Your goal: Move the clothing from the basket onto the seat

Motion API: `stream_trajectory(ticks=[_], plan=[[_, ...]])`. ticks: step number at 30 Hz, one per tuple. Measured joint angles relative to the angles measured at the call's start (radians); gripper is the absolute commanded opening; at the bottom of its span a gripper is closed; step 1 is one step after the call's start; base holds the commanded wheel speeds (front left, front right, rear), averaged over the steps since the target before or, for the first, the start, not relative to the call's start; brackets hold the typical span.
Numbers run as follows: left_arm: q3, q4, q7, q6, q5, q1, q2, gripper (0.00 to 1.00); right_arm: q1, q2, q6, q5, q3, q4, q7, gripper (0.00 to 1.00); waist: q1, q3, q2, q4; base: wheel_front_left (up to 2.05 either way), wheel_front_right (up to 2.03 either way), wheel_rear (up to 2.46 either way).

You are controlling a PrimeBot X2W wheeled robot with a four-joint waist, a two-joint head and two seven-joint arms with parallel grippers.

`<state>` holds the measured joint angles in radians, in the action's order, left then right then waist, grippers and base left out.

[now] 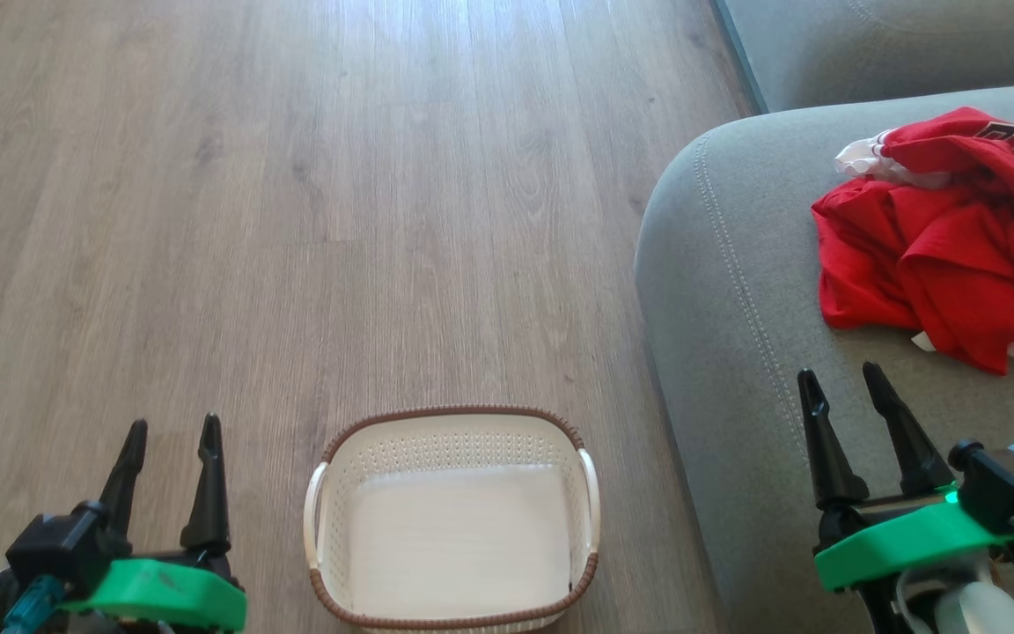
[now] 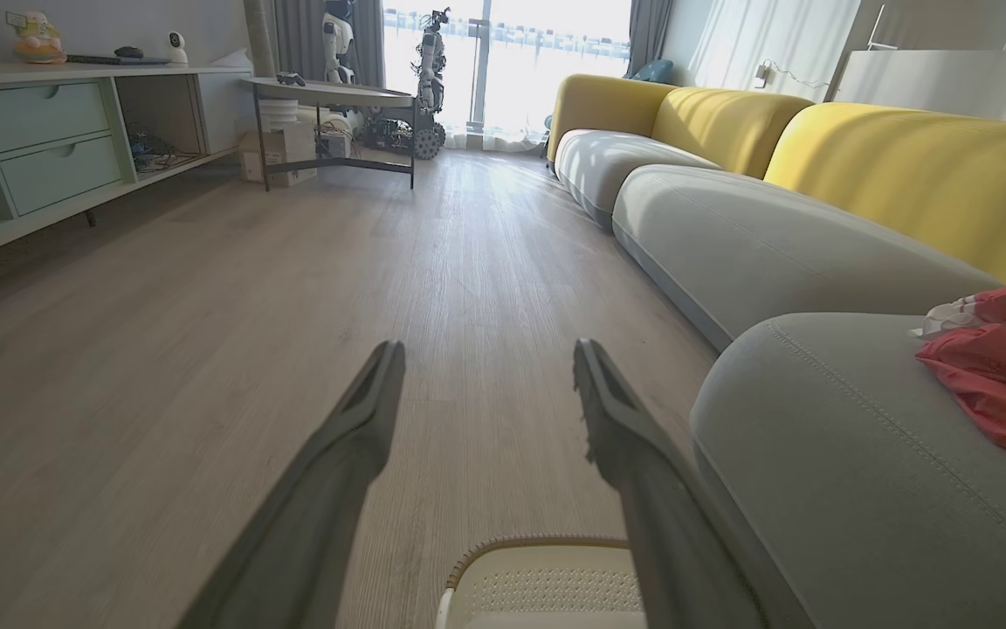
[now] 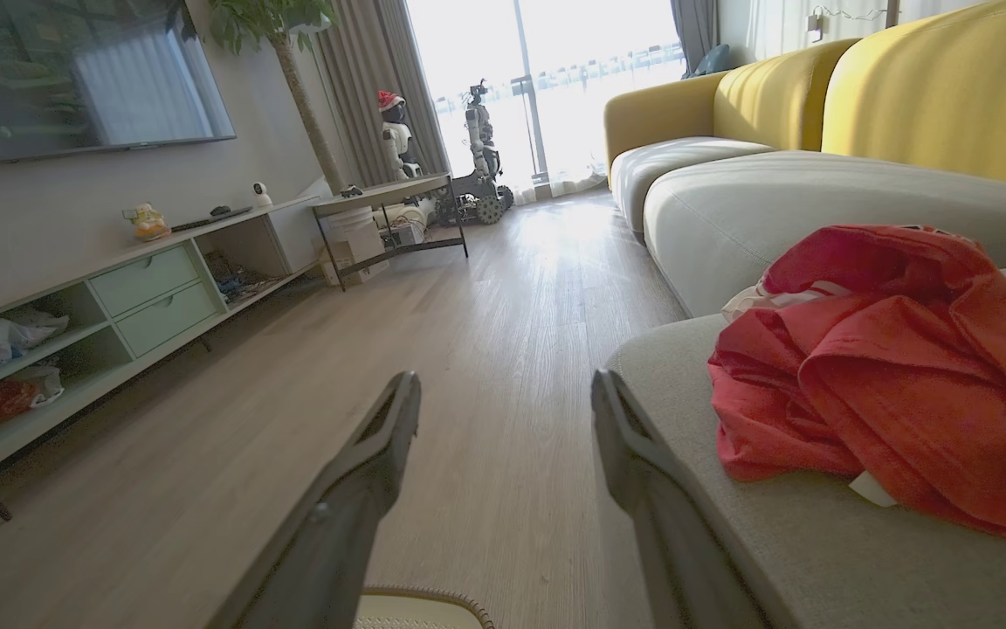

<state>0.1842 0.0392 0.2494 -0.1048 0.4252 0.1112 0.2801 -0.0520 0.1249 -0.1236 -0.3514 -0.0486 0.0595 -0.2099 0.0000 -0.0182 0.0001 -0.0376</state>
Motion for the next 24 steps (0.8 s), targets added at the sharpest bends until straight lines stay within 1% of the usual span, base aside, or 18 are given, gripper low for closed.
stream_trajectory(ticks=[10,11,17,24], plan=[[-0.002,0.006,0.000,0.001,-0.009,0.000,-0.004,1.00,0.000,0.000,0.000,0.000,-0.002,0.000,0.000,1.00,0.0000,-0.002,0.0000,-0.002,0.00,0.00,0.00],[-0.001,0.008,0.000,0.000,-0.009,0.000,-0.005,0.00,0.000,0.000,0.000,0.000,-0.002,0.003,0.000,0.00,0.0000,-0.002,0.0000,-0.002,0.00,0.00,0.00],[0.016,0.095,-0.004,0.000,-0.004,0.035,-0.036,0.00,-0.037,-0.001,0.001,-0.006,-0.016,0.097,0.005,0.00,0.0000,-0.002,0.0000,-0.002,0.00,0.00,0.00],[0.009,0.099,-0.021,0.009,0.065,0.038,-0.042,0.00,-0.042,-0.001,0.001,-0.077,-0.015,0.103,0.017,0.00,0.0000,0.000,0.0000,0.001,0.00,0.00,0.00]])
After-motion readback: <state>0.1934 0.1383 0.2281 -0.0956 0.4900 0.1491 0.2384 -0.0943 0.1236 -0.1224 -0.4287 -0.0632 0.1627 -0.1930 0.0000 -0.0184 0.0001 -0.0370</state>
